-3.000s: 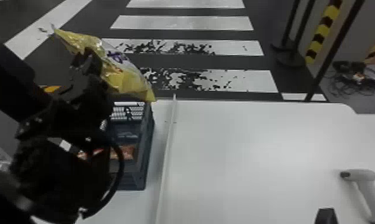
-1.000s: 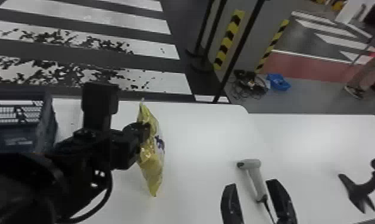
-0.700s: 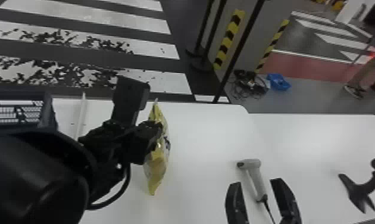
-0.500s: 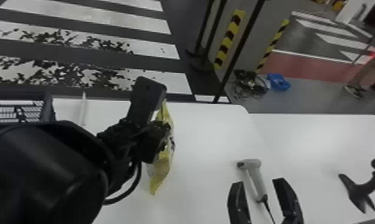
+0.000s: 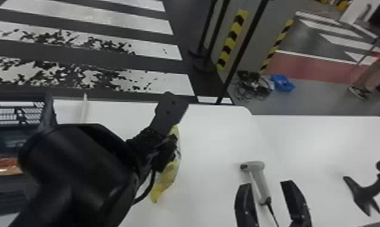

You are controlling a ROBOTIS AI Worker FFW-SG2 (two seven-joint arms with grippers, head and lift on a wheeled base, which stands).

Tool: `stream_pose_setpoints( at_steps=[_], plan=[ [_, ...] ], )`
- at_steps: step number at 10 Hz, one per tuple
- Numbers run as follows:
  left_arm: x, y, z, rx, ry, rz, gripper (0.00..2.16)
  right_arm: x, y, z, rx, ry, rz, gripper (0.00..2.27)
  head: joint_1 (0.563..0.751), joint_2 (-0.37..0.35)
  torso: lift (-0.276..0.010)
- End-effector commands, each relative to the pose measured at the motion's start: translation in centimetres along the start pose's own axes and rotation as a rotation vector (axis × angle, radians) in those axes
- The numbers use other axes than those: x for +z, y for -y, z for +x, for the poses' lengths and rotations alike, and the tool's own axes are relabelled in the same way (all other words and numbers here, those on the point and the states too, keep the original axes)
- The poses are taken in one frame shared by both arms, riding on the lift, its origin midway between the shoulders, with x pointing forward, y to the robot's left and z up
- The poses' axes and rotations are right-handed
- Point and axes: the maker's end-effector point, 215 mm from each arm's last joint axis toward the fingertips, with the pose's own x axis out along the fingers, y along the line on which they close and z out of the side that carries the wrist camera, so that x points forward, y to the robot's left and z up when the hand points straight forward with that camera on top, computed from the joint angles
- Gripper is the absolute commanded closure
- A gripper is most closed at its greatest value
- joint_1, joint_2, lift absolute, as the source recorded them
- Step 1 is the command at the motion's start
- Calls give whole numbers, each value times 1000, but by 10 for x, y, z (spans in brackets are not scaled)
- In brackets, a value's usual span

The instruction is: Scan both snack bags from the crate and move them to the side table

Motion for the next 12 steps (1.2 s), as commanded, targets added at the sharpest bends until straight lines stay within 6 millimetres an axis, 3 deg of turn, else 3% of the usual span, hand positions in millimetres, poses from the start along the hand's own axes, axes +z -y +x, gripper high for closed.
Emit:
stream_pose_setpoints(
  at_steps=[1,2,7,10,11,12],
  plan=[
    [1,4,0,8,3,14,1251,1,2,0,-4,2,-1,103,695,-350,-95],
    [3,5,-2,4,10,9,-2,1,1,0,-3,2,-2,103,695,-350,-95],
    [41,-15,-23,52,113,-24,9,1,1,1,0,4,-2,103,695,-350,-95],
    [51,-18,-36,72,153,-49,6,11,-1,0,6,37,-1,103,695,-350,-95],
    [48,-34,-50,97,173,-75,6,15,-2,0,10,51,-1,103,695,-350,-95],
    [25,-70,-64,151,166,-111,6,15,-3,1,14,51,-4,103,695,-350,-95]
  ],
)
